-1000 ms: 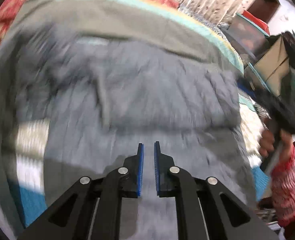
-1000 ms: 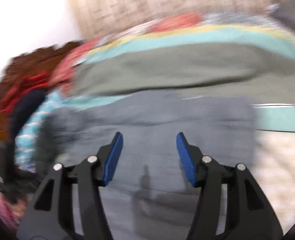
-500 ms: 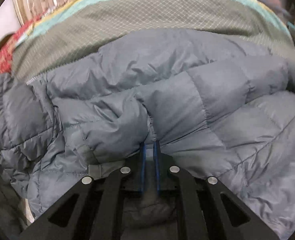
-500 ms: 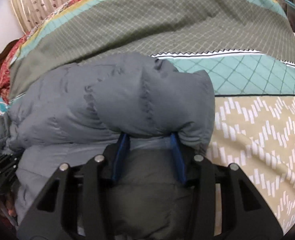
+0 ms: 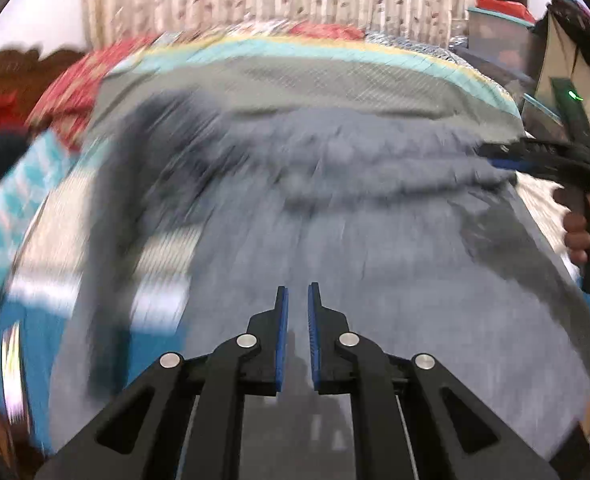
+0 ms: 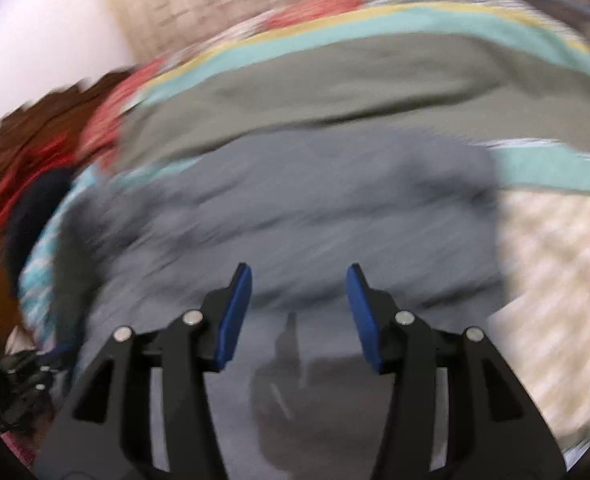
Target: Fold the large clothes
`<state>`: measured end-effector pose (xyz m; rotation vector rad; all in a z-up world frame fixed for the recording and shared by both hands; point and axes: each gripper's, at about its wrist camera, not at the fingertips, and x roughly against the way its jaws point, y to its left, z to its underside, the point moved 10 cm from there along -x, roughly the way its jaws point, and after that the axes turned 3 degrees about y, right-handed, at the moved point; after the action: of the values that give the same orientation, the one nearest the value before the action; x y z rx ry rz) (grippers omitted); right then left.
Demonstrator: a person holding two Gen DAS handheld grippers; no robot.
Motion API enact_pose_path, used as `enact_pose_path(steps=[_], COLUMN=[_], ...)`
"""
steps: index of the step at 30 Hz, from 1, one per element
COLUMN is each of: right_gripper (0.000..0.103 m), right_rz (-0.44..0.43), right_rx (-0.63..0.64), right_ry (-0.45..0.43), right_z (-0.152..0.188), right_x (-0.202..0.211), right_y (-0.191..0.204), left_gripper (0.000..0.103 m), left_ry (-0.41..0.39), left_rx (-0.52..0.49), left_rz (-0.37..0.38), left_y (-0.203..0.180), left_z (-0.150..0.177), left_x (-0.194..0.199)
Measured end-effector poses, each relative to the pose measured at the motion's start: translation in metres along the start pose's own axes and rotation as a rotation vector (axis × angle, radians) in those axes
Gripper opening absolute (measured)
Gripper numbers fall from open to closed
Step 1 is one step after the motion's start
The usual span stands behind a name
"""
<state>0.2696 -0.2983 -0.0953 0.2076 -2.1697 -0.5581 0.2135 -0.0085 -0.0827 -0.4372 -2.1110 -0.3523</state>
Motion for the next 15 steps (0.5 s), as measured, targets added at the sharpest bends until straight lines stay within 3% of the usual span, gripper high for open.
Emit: enact_pose_path(steps=[2, 5, 8, 11, 15], right_gripper=[0.047, 0.049, 0.055, 0.055, 0.055], right_rz=[-0.148, -0.320, -0.507, -0.580, -0.552], right_rx=[0.054, 0.102, 0.096, 0.094, 0.085], right_ry=[0.073, 0.162, 0.302, 0.419, 0.492], right_z=[0.036, 0.083, 0.146, 0.195, 0.232], right_x=[-0.009, -0.018, -0.034, -0.053, -0.092], right_y=[0.069, 0.157, 0.259, 0.329, 0.377], left_gripper=[0.014, 0.014, 0.014, 0.014, 0.014], left_ry=[0.054, 0.118, 0.133, 0.115, 0.094], left_rx=[0.028, 0.068, 0.182, 0.299, 0.422], left_rz=[-0.016, -0.113, -0.180, -0.236, -0.260], left_y=[0.022, 0.076, 0.129, 0.175, 0.210], left_z=[0.044, 0.104, 0.137, 0.159, 0.179], left_x=[0.019, 0.052, 0.082, 0.109, 0.131])
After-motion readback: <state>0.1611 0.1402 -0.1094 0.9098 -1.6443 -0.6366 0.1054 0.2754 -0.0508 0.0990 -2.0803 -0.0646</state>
